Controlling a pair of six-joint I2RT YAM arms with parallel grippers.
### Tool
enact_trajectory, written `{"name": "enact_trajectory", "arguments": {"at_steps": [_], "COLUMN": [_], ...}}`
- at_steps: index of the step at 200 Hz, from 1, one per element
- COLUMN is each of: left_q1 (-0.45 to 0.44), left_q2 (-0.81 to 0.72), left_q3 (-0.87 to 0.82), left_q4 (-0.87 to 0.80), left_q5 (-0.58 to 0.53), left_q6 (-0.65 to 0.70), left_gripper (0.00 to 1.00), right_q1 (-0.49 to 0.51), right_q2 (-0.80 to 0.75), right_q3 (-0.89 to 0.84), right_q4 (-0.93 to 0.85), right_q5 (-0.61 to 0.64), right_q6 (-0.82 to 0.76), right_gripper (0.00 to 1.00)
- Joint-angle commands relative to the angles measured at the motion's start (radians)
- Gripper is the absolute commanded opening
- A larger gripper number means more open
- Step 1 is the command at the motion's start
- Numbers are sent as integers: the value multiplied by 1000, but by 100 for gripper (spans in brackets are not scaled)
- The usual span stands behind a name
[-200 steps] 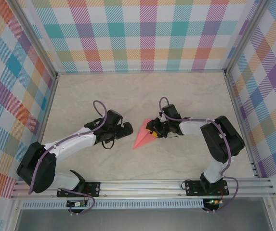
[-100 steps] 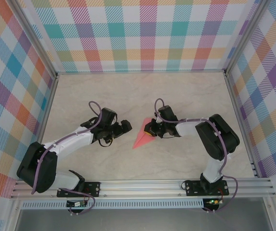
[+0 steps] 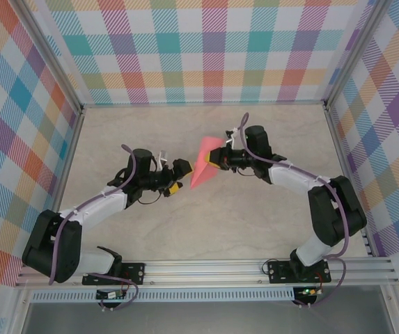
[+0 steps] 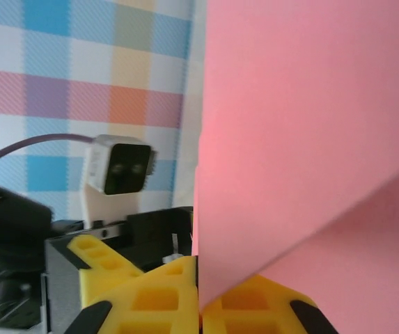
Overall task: Fold a paper plane with a square sheet of paper (pick it up from the middle)
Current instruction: Turn over the paper at the center of the table.
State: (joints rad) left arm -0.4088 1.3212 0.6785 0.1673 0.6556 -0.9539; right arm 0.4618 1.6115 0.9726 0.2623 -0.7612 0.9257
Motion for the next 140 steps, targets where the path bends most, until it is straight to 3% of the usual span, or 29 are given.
{"name": "enact_trajectory", "arguments": {"at_steps": [1,40,75,140], "left_q1": [13,13,13,13], "left_q2": [-22,-17,-25,-34], "left_q3": [-7,-8,4,-9], "left_q4": [199,285,313,316], "left_q5": [131,144,131,99], "left_q6": [-90,-145,-129,-115], "left_gripper": [100,96,67,28], "right_q1": [3,5,7,9], "right_q2": [7,51,72,89], "right_q3": [37,94,107,115], "right_q4": [53,114,114,65], "right_q5": [-142,-205,-238,-248], "right_q6": [52,142,166,147], "right_gripper": [7,7,8,9]}}
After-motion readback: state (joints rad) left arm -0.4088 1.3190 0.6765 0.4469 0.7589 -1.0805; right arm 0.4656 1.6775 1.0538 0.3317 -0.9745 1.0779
